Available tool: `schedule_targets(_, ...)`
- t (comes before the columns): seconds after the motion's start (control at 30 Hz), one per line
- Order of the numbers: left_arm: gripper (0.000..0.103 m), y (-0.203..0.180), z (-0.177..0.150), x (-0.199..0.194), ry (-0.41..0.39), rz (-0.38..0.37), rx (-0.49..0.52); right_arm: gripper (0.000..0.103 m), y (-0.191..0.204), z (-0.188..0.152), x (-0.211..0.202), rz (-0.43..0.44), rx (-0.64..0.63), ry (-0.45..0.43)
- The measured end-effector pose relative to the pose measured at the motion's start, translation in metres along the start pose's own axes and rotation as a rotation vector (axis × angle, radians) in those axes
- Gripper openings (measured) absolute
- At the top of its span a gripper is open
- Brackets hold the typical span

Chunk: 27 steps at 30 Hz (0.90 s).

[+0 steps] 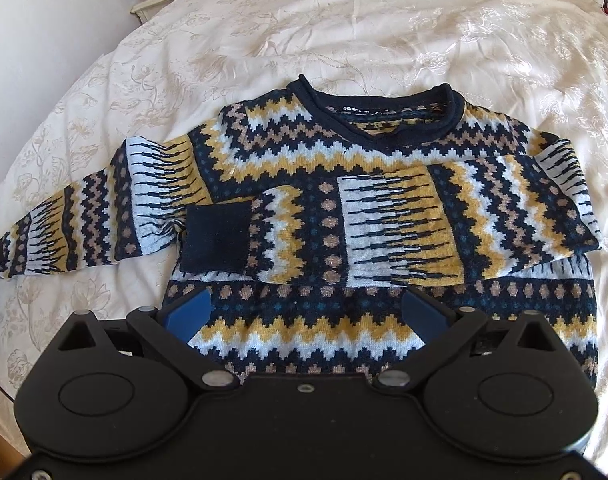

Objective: Fold small clothes
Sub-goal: 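Release the cuff and grasp the other sleeve's navy cuff with the left gripper, then lift the held sleeve and lay it across the sweater body, open left gripper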

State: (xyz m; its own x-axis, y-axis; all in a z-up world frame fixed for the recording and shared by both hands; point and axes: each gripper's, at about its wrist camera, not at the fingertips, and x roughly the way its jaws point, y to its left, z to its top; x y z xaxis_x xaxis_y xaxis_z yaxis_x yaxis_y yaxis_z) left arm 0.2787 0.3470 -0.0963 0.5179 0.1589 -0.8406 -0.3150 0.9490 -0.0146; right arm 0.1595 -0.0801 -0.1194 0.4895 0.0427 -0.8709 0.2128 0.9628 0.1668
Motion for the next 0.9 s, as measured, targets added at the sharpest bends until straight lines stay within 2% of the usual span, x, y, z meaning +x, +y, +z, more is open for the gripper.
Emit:
schedule_targets(0.13,0.006,0.005,0.009,-0.024,-0.058,-0.021,-0.040,0.101,-0.001,0.000,-0.002,0.007,0.012,-0.006)
schedule_targets(0.27,0.005,0.012,0.021,-0.051,-0.123,0.002,-0.020,0.101,-0.003,0.001,-0.005,0.012,0.027,-0.009)
schedule_targets(0.5,0.005,0.017,0.033,-0.070,-0.153,-0.003,-0.028,0.101,-0.009,-0.001,-0.009,0.021,0.050,-0.017)
schedule_targets(0.63,0.005,-0.004,0.035,-0.091,-0.212,-0.021,0.017,0.101,-0.016,-0.003,-0.014,0.027,0.053,-0.028)
schedule_targets(0.9,0.005,-0.072,0.039,-0.158,-0.364,-0.144,0.127,0.101,-0.045,-0.010,-0.020,0.056,0.078,-0.029)
